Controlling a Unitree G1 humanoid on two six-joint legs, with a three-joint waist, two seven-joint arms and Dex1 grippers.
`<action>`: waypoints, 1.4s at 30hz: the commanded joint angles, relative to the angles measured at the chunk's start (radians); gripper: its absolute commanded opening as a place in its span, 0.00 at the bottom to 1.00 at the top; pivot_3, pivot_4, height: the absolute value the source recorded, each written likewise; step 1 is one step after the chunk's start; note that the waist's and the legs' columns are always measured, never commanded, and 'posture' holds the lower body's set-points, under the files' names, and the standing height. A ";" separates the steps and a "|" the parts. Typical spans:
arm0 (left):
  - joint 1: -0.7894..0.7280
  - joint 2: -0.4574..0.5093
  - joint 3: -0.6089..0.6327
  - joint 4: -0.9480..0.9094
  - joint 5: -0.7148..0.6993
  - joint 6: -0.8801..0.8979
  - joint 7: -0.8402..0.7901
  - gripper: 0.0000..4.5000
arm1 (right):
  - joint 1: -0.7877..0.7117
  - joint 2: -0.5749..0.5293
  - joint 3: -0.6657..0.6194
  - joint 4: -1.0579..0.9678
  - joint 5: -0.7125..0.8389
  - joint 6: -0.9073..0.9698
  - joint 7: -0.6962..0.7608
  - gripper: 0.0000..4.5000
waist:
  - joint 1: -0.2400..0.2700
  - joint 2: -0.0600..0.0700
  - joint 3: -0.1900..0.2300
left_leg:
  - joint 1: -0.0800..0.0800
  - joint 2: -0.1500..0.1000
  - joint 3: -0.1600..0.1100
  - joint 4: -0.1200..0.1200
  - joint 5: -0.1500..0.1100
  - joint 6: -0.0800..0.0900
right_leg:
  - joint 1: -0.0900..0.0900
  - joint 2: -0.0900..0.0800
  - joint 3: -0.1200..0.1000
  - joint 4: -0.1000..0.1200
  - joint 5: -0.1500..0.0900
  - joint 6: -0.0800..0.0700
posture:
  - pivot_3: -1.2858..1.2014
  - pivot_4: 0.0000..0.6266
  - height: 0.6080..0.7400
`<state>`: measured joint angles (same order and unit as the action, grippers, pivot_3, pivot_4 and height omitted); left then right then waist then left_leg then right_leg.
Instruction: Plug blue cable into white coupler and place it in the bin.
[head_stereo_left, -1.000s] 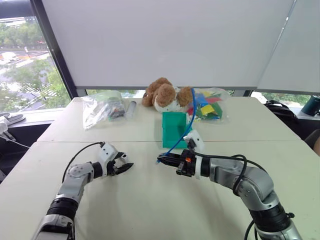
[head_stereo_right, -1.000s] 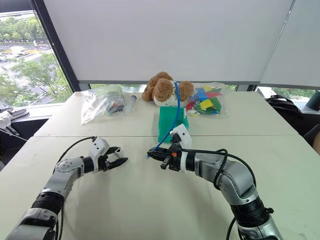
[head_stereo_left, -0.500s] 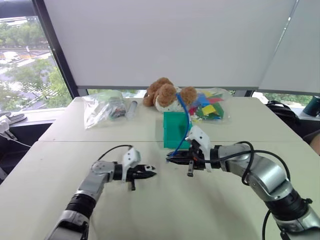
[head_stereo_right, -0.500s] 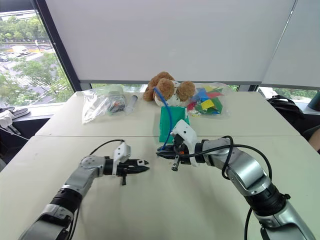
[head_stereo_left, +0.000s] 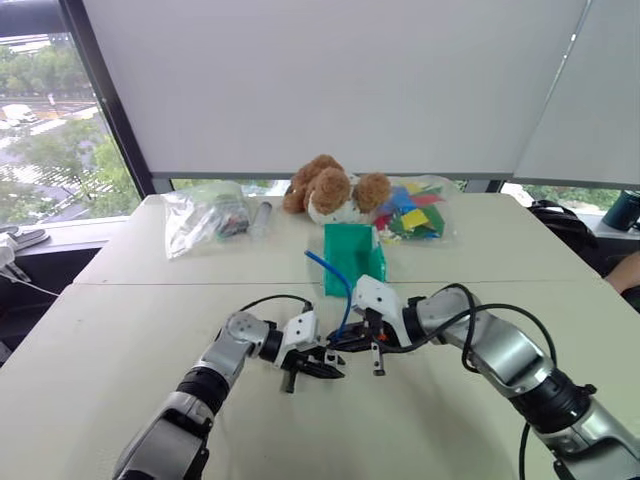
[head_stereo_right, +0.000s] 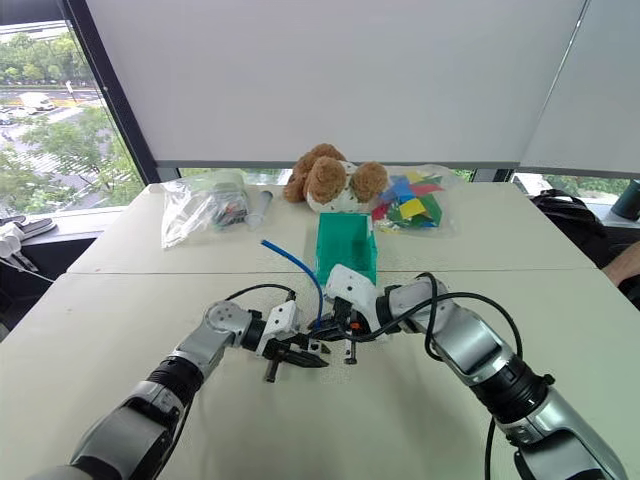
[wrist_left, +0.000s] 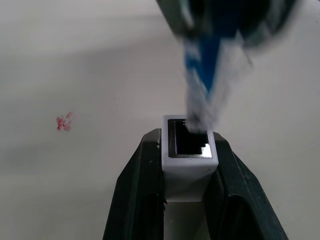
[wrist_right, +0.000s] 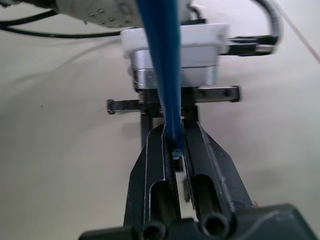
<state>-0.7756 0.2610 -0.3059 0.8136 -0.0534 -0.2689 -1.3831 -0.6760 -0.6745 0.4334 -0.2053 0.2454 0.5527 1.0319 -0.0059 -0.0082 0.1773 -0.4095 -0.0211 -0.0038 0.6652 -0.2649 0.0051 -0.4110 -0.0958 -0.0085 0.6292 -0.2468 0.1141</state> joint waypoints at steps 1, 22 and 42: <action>-0.015 -0.007 -0.010 0.050 0.036 -0.021 0.017 0.09 | -0.026 0.014 0.005 0.020 -0.040 -0.037 0.022 0.00 | 0.003 0.000 0.000 | 0.000 0.000 0.000 0.001 0.000 0.000 | 0.000 0.000 0.000 0.000 0.000 0.000 | 0.52 0.24 1.00; -0.019 -0.011 -0.004 0.074 0.045 -0.039 0.029 0.09 | -0.019 -0.015 0.005 0.025 -0.135 -0.030 0.121 0.00 | 0.015 0.000 -0.001 | 0.002 0.000 0.000 0.001 0.000 0.000 | 0.002 0.000 0.000 0.001 0.000 0.000 | 0.52 0.24 1.00; -0.002 -0.009 0.003 0.052 0.047 -0.029 0.032 0.09 | -0.016 0.091 0.105 0.192 -0.217 -0.080 0.152 0.00 | 0.012 -0.002 -0.005 | 0.004 0.000 0.000 0.001 0.000 0.000 | 0.004 0.000 0.000 0.001 0.000 0.000 | 0.52 0.24 1.00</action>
<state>-0.7879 0.2467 -0.2990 0.8636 -0.0322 -0.3074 -1.3724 -0.7158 -0.5960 0.4647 -0.0523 0.0686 0.4722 1.1748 0.0057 -0.0103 0.1719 -0.4051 -0.0206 -0.0043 0.6663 -0.2649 0.0051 -0.4071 -0.0954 -0.0086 0.6303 -0.2467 0.1140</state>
